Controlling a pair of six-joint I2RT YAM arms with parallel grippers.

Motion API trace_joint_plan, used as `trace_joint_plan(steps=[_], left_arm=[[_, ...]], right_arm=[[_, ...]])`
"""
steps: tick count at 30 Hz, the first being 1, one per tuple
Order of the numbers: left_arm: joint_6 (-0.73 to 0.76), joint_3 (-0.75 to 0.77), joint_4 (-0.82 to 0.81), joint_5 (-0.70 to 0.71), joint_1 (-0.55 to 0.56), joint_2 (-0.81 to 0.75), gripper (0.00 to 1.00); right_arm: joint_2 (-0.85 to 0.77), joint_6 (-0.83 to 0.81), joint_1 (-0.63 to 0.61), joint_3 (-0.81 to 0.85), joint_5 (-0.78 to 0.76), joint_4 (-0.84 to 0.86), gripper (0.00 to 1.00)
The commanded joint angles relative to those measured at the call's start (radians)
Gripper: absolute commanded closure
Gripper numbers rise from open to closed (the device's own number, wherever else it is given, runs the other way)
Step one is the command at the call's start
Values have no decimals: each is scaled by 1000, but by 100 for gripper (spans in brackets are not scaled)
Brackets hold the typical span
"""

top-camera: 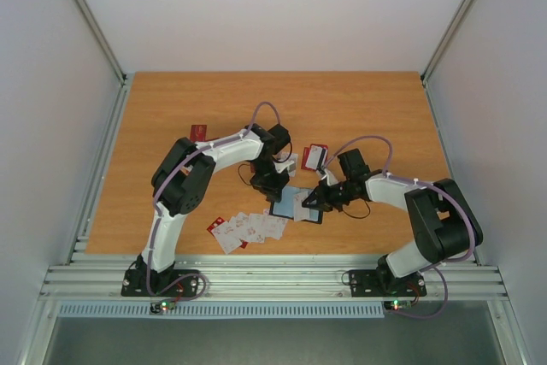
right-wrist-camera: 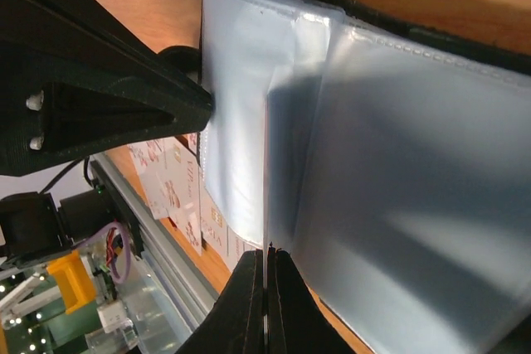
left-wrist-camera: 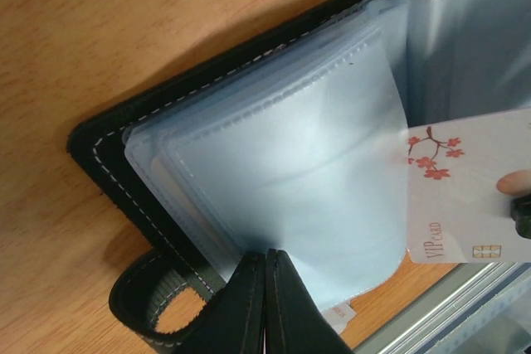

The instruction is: Put the credit cards into the card holder

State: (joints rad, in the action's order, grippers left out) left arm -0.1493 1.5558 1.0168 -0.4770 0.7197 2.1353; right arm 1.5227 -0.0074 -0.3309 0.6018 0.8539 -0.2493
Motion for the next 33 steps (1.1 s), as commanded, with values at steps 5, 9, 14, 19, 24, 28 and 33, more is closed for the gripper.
trace_joint_plan(steps=[5, 9, 14, 19, 24, 28, 33], left_arm=[[8, -3, 22, 61, 10, 49, 97], [8, -5, 24, 60, 8, 48, 97], [11, -8, 34, 58, 10, 44, 97], [20, -15, 45, 60, 10, 39, 97], [21, -20, 49, 59, 9, 38, 97], [20, -19, 53, 60, 9, 38, 97], [21, -17, 55, 55, 9, 40, 97]], right_arm=[[24, -3, -3, 33, -1, 42, 99], [45, -8, 1, 39, -19, 50, 99], [70, -14, 12, 41, -6, 84, 99], [87, -14, 18, 42, 1, 115, 99], [89, 2, 23, 36, -6, 148, 99], [91, 6, 28, 27, -13, 163, 99], [102, 6, 32, 15, -10, 196, 99]])
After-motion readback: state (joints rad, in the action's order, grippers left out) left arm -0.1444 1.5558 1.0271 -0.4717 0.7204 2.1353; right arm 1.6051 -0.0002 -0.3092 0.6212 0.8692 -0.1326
